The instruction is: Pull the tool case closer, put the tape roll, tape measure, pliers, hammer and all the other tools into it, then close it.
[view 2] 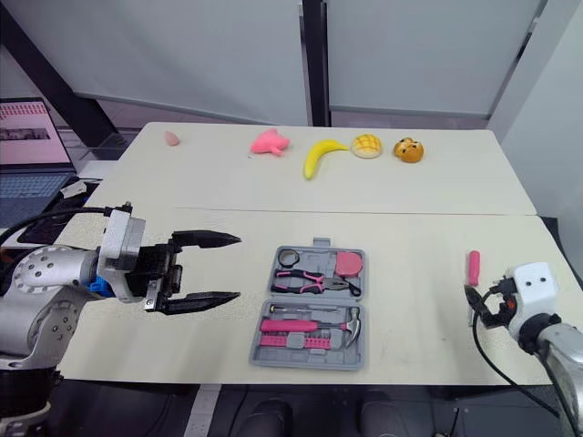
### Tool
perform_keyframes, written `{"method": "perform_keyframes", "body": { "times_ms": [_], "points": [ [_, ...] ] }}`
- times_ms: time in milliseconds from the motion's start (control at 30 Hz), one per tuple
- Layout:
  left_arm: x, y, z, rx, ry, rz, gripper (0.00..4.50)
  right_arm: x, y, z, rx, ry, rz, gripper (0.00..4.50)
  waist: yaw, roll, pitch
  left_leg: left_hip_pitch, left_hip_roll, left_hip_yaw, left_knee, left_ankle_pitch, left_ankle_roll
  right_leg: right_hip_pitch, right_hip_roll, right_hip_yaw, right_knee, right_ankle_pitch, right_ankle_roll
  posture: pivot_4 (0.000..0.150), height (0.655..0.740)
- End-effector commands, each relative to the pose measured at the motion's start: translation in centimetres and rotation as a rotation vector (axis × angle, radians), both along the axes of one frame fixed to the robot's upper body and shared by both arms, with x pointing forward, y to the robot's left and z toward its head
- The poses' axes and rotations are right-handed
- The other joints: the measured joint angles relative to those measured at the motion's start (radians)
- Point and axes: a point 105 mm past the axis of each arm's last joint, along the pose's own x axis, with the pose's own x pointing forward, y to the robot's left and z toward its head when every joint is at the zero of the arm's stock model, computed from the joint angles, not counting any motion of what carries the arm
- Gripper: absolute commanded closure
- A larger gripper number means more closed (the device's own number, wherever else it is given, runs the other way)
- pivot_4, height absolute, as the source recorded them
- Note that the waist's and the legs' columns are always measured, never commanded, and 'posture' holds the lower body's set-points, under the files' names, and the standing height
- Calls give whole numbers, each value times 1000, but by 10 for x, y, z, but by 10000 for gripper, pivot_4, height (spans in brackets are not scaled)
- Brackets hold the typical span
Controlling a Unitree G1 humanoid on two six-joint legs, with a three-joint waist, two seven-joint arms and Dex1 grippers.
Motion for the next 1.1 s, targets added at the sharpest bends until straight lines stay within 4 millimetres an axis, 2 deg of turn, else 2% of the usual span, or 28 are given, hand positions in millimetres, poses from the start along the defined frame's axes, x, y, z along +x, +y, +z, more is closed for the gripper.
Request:
{"method": "perform_keyframes", "body": {
  "times_ms": [33,167,400,567,733,833,967,1100],
  "points": [
    [-7,-12,10,-8,-30,-95,147,8,-9,-9,-21,4,-67,0,0,0,0,-1,0,1,0,0,0,-1,0,1,0,0,0,1500,7369],
    [-4,-21,10,-19,-33,-137,147,23,-23,-28,-18,-10,-166,0,0,0,0,0,0,5,0,0,0,-3,0,6,1,1,1,1500,7369],
    [-6,-23,0,-5,-31,-161,147,41,-21,-53,4,-8,-203,0,-8,0,0,1,0,10,0,0,0,-4,1,11,1,2,2,1500,7369],
    [-5,-25,0,-14,-35,-164,147,56,-13,-51,17,-42,-204,0,-18,0,0,2,0,11,1,0,0,-4,1,13,1,3,4,1500,7369],
    [-4,-27,0,-13,-38,-167,147,61,-12,-54,28,-39,-228,0,-22,0,0,2,0,11,0,0,0,-4,1,13,1,3,4,1500,7369],
    [-2,-28,0,-13,-37,-165,0,61,-12,-54,28,-42,-230,6171,-22,0,0,2,0,11,0,0,0,-4,1,13,1,3,4,1500,7369],
    [-1,-27,-2,-10,-34,-160,0,61,-11,-54,28,-44,-227,19637,-23,0,0,2,0,11,1,0,0,-4,1,13,1,3,4,1500,7369],
    [1,-27,-4,-10,-35,-150,0,61,-9,-53,29,-46,-223,27281,-22,0,0,2,0,11,1,0,0,-4,1,13,1,3,4,1500,7369]
  ]
}}
